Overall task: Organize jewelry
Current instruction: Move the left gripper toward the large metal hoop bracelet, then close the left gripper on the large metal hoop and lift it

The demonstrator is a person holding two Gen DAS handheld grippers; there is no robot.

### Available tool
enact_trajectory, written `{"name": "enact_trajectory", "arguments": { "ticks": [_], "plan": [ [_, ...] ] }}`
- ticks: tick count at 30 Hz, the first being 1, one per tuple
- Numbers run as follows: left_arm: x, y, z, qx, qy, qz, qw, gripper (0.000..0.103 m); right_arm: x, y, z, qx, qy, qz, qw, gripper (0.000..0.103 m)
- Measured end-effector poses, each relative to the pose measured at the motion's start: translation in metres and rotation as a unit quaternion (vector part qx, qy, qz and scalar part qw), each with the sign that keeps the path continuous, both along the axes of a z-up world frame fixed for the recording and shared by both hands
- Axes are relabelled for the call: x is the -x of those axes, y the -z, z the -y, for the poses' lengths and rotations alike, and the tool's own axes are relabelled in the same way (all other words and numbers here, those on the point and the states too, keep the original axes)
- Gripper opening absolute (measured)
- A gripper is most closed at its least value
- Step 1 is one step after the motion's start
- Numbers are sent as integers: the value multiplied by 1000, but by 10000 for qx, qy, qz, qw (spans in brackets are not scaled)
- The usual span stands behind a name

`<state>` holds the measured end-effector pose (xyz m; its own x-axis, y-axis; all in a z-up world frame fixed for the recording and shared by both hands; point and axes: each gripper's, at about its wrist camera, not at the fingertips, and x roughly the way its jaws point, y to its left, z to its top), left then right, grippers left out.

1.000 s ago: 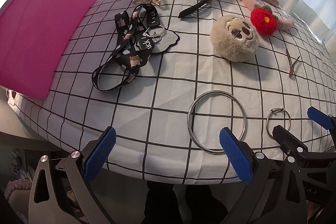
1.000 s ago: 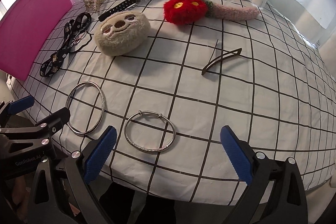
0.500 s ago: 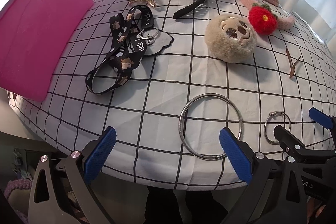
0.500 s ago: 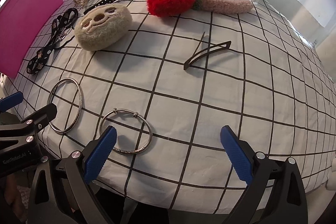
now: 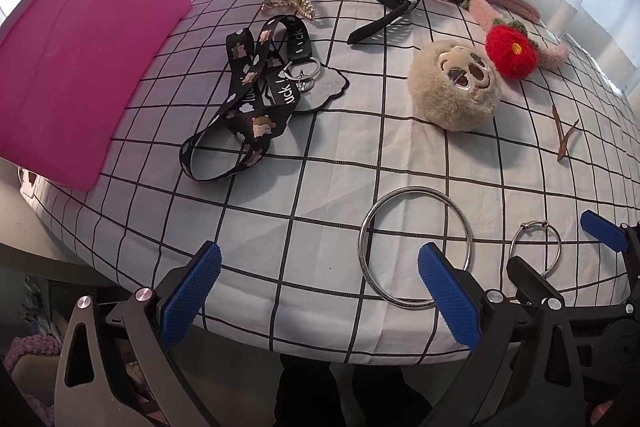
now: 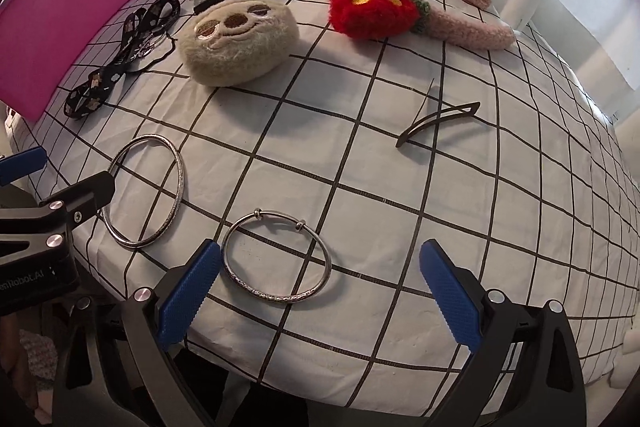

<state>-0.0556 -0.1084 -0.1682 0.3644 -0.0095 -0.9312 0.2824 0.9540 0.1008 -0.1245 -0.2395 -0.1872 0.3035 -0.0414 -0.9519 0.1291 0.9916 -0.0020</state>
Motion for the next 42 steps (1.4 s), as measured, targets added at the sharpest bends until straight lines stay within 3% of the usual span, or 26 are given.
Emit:
{"name": "enact_trajectory", "arguments": {
  "ticks": [9,17,25,35,42],
  "plan": [
    [5,5,14,78,159,-44,9998,97,3,1,27,-34,381,16,9993,94],
    [8,7,26,113,313,-35,9994,97,19,-7,32,-260,221,218,9992,94],
    [10,13,31,23,391,-101,9992,97,11,-1,33,-143,95,99,9998,94],
    [12,15,43,102,534,-121,9984,97,21,-2,61,-35,558,100,9984,94],
    [8,21,44,208,438,-205,9986,98,23,-1,65,21,571,98,9983,94]
  ]
}}
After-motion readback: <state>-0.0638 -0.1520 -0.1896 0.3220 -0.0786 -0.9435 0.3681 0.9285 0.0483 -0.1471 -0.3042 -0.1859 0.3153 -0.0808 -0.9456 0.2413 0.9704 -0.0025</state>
